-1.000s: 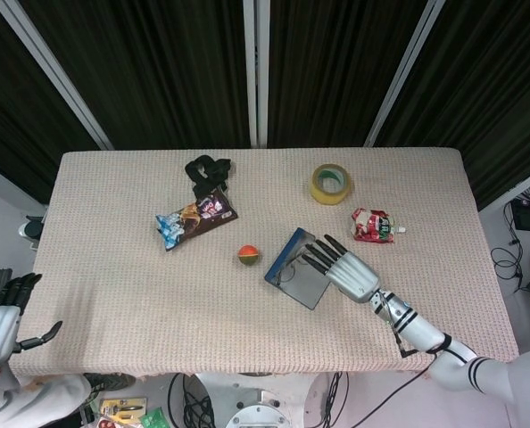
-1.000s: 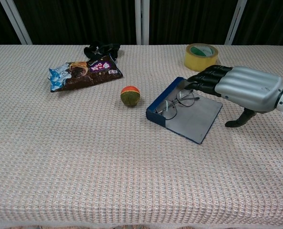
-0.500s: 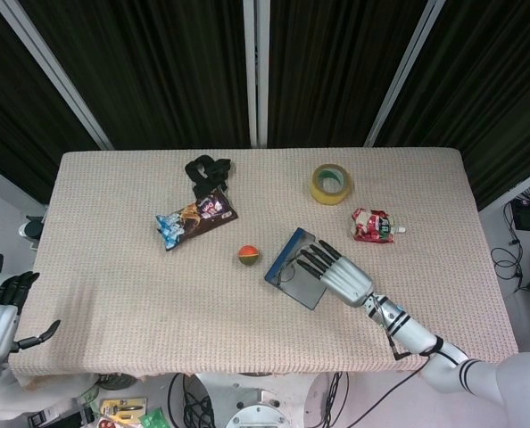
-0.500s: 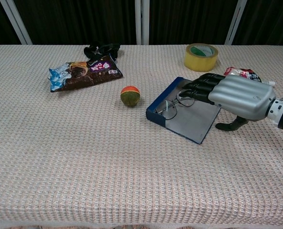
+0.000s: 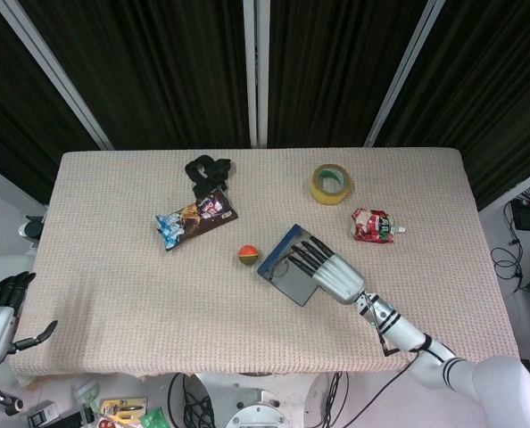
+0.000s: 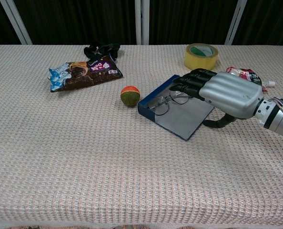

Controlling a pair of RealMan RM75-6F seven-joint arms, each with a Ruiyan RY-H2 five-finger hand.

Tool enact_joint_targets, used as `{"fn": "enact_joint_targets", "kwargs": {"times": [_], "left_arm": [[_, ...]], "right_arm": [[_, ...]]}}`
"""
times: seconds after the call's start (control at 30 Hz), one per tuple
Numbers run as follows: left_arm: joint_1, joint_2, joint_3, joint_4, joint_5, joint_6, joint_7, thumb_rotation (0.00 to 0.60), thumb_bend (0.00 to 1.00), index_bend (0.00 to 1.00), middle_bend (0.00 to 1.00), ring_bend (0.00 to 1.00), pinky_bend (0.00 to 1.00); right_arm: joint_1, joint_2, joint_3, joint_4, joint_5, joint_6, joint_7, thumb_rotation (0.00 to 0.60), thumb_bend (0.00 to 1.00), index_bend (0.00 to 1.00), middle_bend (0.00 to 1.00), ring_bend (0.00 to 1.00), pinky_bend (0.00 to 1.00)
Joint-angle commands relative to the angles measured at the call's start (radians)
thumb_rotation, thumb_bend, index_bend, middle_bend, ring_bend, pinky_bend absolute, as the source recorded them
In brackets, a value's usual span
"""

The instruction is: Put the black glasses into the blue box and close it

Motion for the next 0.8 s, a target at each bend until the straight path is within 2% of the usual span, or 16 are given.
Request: {"fn": "enact_joint_targets", "kwargs": {"times": [0.03, 0.13, 0.27, 0.43, 0.53, 0.7, 0.8], "left_arm": [[0.004, -0.002, 0.001, 0.005, -0.002, 0.001, -0.003, 0.282, 0.20, 0.08, 0.08, 0.09, 0.23], [0.006, -0.004, 0.002, 0.010, -0.005, 0.000, -0.007, 0.285, 0.20, 0.08, 0.08, 0.09, 0.23], [0.006, -0.006, 0.001, 0.015, -0.005, -0.002, -0.009, 0.286, 0.20, 0.08, 0.08, 0.09, 0.23], [0.005, -0.008, -0.001, 0.022, -0.011, -0.010, -0.015, 0.282, 0.20, 0.08, 0.08, 0.09, 0.23], [0.006, -0.011, 0.000, 0.029, -0.016, -0.015, -0.022, 0.286, 0.20, 0.08, 0.08, 0.09, 0.23], [0.009, -0.014, 0.001, 0.037, -0.018, -0.017, -0.035, 0.287, 0.20, 0.08, 0.08, 0.09, 0.23], [0.009, -0.012, 0.000, 0.037, -0.015, -0.014, -0.042, 0.285, 0.20, 0.08, 0.08, 0.09, 0.23]], "right_arm": [[0.004, -0.046, 0.004, 0.060, -0.008, 0.025, 0.059, 0.600, 0.31, 0.06, 0.00, 0.00, 0.00], [0.005, -0.078, 0.013, 0.100, 0.003, 0.028, 0.097, 0.600, 0.41, 0.15, 0.00, 0.00, 0.00], [0.008, -0.110, 0.026, 0.139, 0.021, 0.015, 0.120, 0.600, 0.47, 0.23, 0.00, 0.00, 0.00], [0.019, -0.139, 0.036, 0.169, 0.040, -0.013, 0.135, 0.600, 0.48, 0.40, 0.00, 0.00, 0.00], [0.023, -0.154, 0.040, 0.188, 0.046, -0.019, 0.137, 0.600, 0.44, 0.50, 0.00, 0.00, 0.00], [0.020, -0.174, 0.042, 0.219, 0.044, 0.015, 0.149, 0.600, 0.41, 0.70, 0.00, 0.00, 0.00], [0.013, -0.177, 0.037, 0.234, 0.040, 0.040, 0.158, 0.600, 0.42, 0.79, 0.01, 0.00, 0.00]]}}
